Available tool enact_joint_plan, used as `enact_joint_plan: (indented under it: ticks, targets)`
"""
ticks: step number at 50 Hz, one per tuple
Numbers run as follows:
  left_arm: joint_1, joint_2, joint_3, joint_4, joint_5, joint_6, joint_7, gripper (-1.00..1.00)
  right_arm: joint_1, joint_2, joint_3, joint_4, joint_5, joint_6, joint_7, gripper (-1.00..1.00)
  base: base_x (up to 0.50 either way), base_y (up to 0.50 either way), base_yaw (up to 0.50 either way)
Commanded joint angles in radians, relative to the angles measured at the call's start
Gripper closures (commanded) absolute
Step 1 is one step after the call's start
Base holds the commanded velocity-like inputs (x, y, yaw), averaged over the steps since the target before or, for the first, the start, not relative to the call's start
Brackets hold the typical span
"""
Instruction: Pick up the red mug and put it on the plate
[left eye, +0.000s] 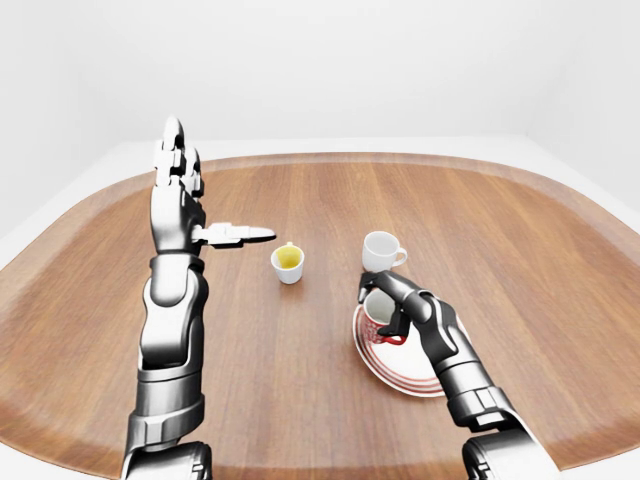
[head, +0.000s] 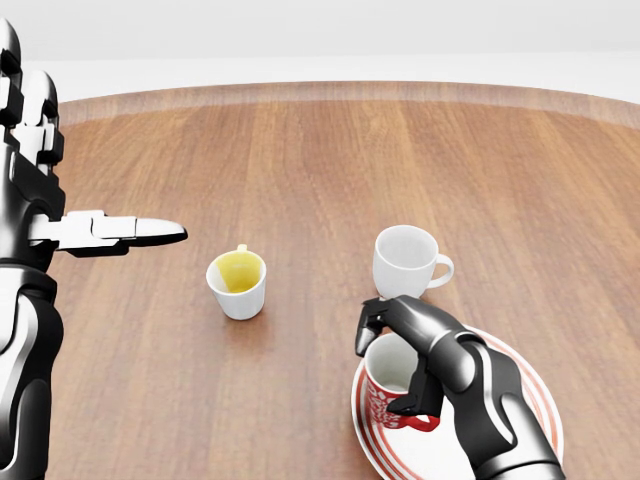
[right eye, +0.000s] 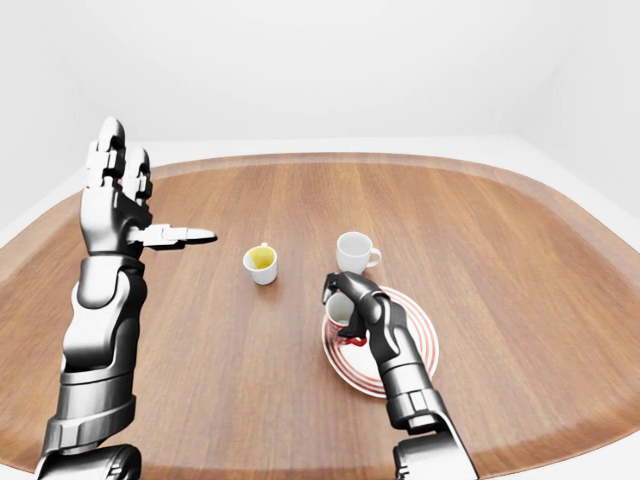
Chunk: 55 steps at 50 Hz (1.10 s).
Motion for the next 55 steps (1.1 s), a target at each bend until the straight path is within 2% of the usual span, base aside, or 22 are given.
enact_joint_plan:
  ticks: [1,27,55]
  targets:
    - [0.002,-0.003,-0.002,0.002,0.002,0.0,0.001,-1.0,0.012,-0.026,-0.021,-0.009,-0.011,0.0,-0.004,1.0,0.0,0.0,0.0]
    - [0.0,-0.006,-0.005,-0.024,0.004,0.0,0.003,-1.0,0.06,-0.073,-0.06,-0.09,-0.002,0.0,0.026,1.0,0.0,0.0,0.0]
    - [-0.001,-0.015,-0.014,-0.052,0.013,0.0,0.003,-1.0,0.096,-0.091,-0.079,-0.117,0.001,0.0,0.034,1.0,0.0,0.0,0.0]
